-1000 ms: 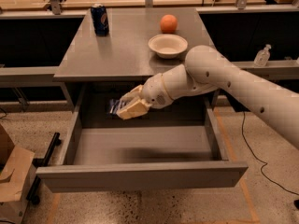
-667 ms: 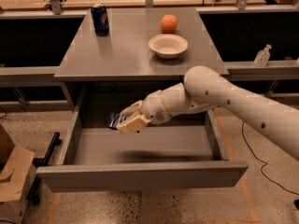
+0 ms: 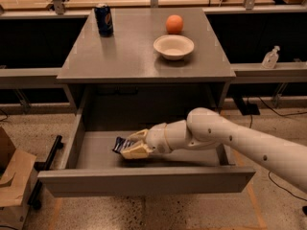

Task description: Place rxbar blueberry into top drawer

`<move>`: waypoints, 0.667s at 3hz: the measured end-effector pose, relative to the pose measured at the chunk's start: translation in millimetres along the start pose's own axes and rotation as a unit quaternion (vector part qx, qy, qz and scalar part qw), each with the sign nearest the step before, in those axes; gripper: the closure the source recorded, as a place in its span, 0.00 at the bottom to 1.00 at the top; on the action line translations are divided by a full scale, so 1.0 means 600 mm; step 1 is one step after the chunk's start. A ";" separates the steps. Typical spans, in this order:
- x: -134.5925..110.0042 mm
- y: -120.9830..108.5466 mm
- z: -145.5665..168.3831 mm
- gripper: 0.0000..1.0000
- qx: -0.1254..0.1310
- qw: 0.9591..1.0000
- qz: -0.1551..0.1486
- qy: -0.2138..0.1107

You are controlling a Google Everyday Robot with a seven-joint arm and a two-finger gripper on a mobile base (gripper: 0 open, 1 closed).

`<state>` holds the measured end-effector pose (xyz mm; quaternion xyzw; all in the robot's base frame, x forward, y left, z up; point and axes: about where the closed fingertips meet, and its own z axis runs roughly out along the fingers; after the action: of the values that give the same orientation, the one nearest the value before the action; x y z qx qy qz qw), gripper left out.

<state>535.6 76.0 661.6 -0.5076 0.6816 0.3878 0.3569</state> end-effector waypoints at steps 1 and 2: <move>0.052 -0.019 0.026 0.62 0.023 0.999 0.024 -0.009; 0.073 -0.038 0.042 0.39 0.036 0.999 0.033 -0.018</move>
Offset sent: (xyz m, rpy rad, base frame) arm 0.0292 -0.0027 -0.0745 0.0390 0.0195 -0.1518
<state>549.7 75.9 608.1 -0.4644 0.7053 0.3833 0.3741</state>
